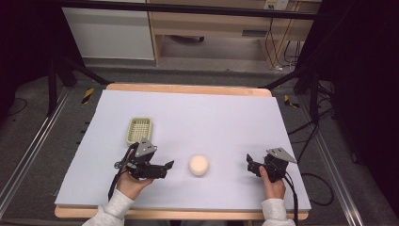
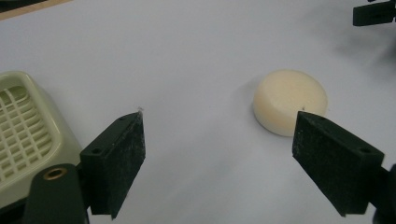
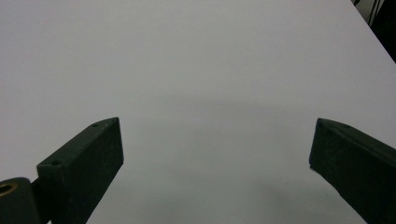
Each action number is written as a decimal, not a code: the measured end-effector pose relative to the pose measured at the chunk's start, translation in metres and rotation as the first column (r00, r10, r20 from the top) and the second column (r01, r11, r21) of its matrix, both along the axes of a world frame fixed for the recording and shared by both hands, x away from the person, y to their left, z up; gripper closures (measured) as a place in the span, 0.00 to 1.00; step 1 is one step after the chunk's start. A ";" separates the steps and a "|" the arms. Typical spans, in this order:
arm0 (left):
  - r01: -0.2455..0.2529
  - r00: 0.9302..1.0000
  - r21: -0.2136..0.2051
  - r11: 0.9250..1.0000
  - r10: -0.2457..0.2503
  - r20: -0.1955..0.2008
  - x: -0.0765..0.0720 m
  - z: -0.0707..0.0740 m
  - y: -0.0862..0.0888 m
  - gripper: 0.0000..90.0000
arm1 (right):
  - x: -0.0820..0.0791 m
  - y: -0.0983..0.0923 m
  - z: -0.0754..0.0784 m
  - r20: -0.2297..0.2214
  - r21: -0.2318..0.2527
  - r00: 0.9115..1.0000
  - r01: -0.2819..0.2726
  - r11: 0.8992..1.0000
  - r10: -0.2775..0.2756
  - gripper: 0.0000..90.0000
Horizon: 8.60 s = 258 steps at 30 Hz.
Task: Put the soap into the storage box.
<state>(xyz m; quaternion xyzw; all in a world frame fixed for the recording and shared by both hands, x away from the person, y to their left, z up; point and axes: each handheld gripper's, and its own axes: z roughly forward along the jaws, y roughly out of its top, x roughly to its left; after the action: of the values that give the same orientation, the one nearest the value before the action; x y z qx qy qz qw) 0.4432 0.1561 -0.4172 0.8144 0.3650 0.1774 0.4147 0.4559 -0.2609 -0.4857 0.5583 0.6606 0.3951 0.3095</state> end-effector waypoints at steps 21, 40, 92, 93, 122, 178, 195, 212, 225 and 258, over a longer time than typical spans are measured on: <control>0.069 0.997 0.019 0.997 -0.069 -0.020 0.007 -0.004 -0.042 0.19 | 0.000 -0.001 0.000 0.006 0.007 1.000 -0.005 1.000 0.005 0.04; 0.093 0.995 0.057 0.994 -0.091 -0.037 0.016 -0.009 -0.067 0.19 | -0.004 -0.003 0.001 0.041 0.032 0.997 -0.061 0.998 0.060 0.03; 0.153 0.980 0.143 0.978 -0.132 -0.151 0.034 -0.045 -0.115 0.15 | -0.002 -0.001 0.000 0.022 0.016 0.998 -0.060 0.998 0.060 0.04; 0.158 0.978 0.143 0.977 -0.136 -0.156 0.034 -0.046 -0.115 0.16 | -0.002 -0.001 0.000 0.022 0.015 0.998 -0.061 0.998 0.060 0.04; 0.170 0.972 0.161 0.972 -0.139 -0.187 0.038 -0.052 -0.120 0.25 | -0.002 -0.001 0.000 0.019 0.014 0.998 -0.059 0.998 0.059 0.04; 0.123 0.984 0.120 0.985 -0.106 -0.142 0.037 0.002 -0.056 0.25 | -0.002 -0.001 0.000 0.017 0.016 0.998 -0.059 0.998 0.058 0.05; 0.056 0.991 0.101 0.993 -0.043 -0.127 0.044 0.014 -0.021 0.25 | -0.002 -0.001 0.000 0.015 0.015 0.998 -0.058 0.998 0.058 0.05; -0.023 0.993 0.101 0.995 0.035 -0.111 0.056 0.024 0.011 0.25 | -0.002 -0.001 0.000 0.015 0.015 0.998 -0.059 0.998 0.059 0.05; -0.077 0.991 0.087 0.993 0.085 -0.100 0.064 0.029 0.028 0.25 | -0.002 -0.001 0.000 0.014 0.015 0.998 -0.059 0.998 0.058 0.05; -0.175 0.974 0.115 0.978 0.189 -0.122 0.104 0.015 0.053 0.25 | -0.002 -0.001 0.000 0.012 0.014 0.998 -0.060 0.998 0.059 0.05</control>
<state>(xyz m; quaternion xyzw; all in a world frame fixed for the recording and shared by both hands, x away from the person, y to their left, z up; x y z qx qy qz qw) 0.5476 0.2087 -0.4018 0.8078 0.4553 0.1788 0.3290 0.4543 -0.2619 -0.4856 0.5384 0.6722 0.4122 0.2974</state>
